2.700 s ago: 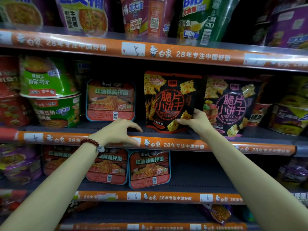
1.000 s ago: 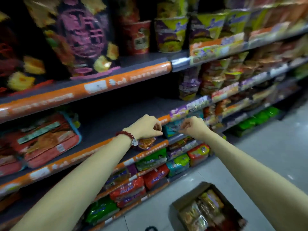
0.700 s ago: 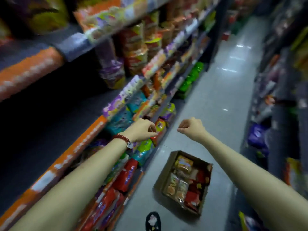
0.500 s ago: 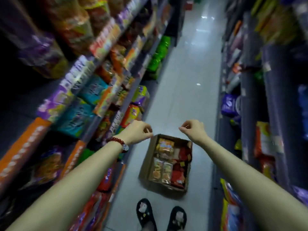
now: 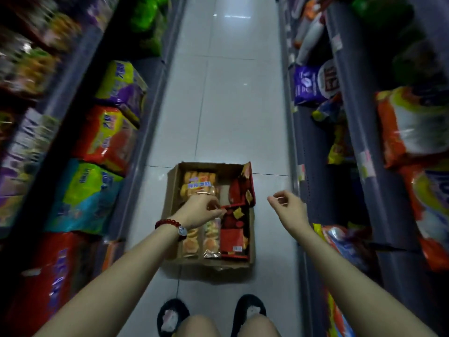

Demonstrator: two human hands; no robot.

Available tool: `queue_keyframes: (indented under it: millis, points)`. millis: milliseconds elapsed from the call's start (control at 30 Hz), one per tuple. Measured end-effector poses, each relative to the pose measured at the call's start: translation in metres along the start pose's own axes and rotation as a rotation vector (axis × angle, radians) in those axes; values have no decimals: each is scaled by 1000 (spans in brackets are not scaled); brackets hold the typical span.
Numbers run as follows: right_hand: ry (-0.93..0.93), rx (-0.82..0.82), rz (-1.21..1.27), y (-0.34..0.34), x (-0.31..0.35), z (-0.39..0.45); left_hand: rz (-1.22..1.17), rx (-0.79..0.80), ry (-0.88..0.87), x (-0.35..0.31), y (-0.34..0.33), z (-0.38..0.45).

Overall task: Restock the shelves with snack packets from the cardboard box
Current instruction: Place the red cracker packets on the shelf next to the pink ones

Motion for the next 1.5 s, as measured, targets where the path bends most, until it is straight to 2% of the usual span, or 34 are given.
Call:
queue_keyframes:
  millis: [267, 400, 567, 700, 900, 1133, 1367, 1500]
  points:
    - [-18, -2, 71, -110, -79, 99, -123, -49, -10, 110, -91, 94]
    - [-49, -108, 103, -146, -99, 143, -137, -90, -13, 156, -118, 127]
    - [13, -280, 125, -159, -107, 166, -141, -93, -23, 192, -154, 158]
    - [121, -368, 126, -155, -106, 165, -132, -127, -25, 199, -170, 172]
    - [256, -457, 49, -151, -99, 161, -42, -93, -91, 189, -196, 182]
    - [322, -476, 79, -142, -86, 157, 47, -10, -137, 186, -212, 200]
    - [341, -437, 112, -136, -89, 157, 1, -170, -194, 192, -203, 195]
    - [336, -410, 127, -135, -90, 156, -224, -296, -234, 185, -186, 184]
Point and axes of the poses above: each hand's wrist, its own z-axis towards the middle knuckle, its own y-axis out of the back of the hand, x = y × z, the point moved 8 cm from there along z, towards the middle knuckle, and after that the axes turned 8 degrees about -y, right-handed, at the moved point
